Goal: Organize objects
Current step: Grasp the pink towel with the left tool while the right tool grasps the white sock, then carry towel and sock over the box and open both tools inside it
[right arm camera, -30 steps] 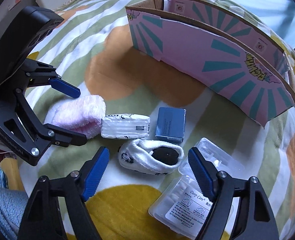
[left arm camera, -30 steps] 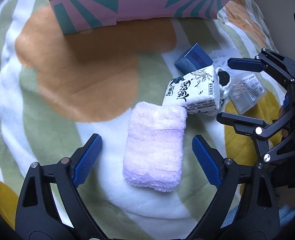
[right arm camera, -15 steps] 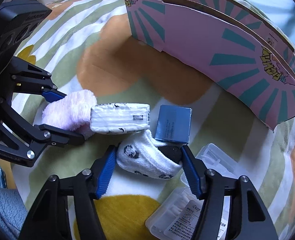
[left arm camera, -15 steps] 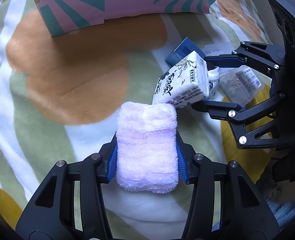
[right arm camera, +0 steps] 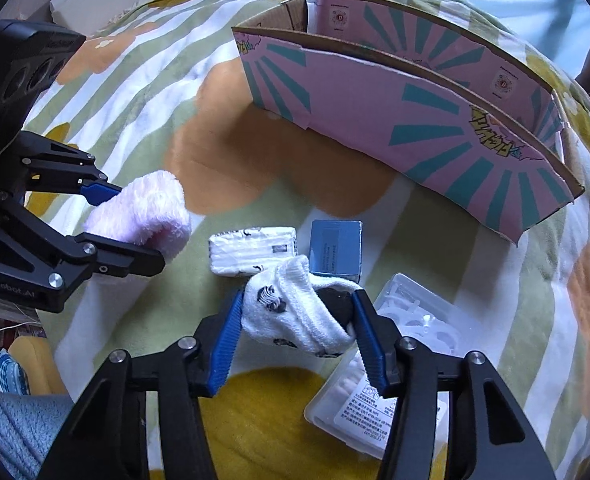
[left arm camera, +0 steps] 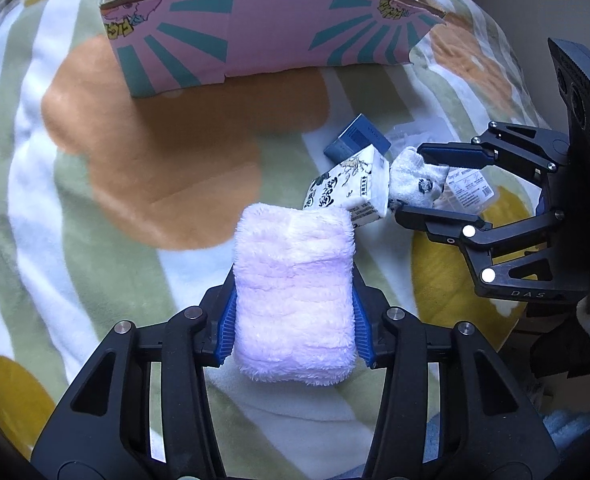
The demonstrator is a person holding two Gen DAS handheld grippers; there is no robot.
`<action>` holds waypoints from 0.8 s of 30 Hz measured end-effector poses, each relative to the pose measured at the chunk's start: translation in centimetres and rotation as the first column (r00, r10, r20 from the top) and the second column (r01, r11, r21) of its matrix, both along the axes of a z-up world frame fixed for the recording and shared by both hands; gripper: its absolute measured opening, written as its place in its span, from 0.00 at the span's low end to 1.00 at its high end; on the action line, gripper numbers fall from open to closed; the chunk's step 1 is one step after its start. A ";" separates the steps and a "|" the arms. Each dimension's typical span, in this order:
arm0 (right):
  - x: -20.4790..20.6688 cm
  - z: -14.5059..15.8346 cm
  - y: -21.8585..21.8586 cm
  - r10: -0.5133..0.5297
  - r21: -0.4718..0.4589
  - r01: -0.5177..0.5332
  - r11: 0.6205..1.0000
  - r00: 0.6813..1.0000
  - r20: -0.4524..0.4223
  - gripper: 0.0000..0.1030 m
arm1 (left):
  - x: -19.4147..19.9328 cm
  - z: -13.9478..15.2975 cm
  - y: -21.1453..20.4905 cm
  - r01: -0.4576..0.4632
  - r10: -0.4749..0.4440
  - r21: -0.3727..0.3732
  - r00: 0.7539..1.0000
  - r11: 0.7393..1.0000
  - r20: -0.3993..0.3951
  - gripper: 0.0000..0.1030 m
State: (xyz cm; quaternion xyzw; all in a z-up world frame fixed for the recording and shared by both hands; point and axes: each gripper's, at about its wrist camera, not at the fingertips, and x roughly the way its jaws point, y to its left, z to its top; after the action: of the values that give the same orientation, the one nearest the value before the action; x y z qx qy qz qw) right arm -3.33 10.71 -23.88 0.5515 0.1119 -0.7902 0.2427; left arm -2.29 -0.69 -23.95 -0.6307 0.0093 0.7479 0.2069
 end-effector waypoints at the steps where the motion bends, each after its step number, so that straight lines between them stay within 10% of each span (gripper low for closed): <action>1: 0.0 0.8 0.1 -0.014 -0.008 0.014 1.000 1.000 -0.004 0.48 | 0.0 0.7 -0.1 -0.003 0.003 -0.001 1.000 1.000 -0.006 0.42; 24: 1.7 19.8 3.1 -0.381 -0.106 0.369 0.923 0.914 -0.138 0.48 | 0.5 20.8 -0.9 -0.261 0.254 0.003 0.937 0.965 -0.241 0.42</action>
State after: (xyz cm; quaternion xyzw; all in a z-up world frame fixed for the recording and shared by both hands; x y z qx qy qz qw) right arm -1.64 13.80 -4.11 0.4891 -0.0083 -0.8666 0.0984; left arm -1.80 -1.55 -3.19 -0.5349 -0.0373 0.8387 0.0955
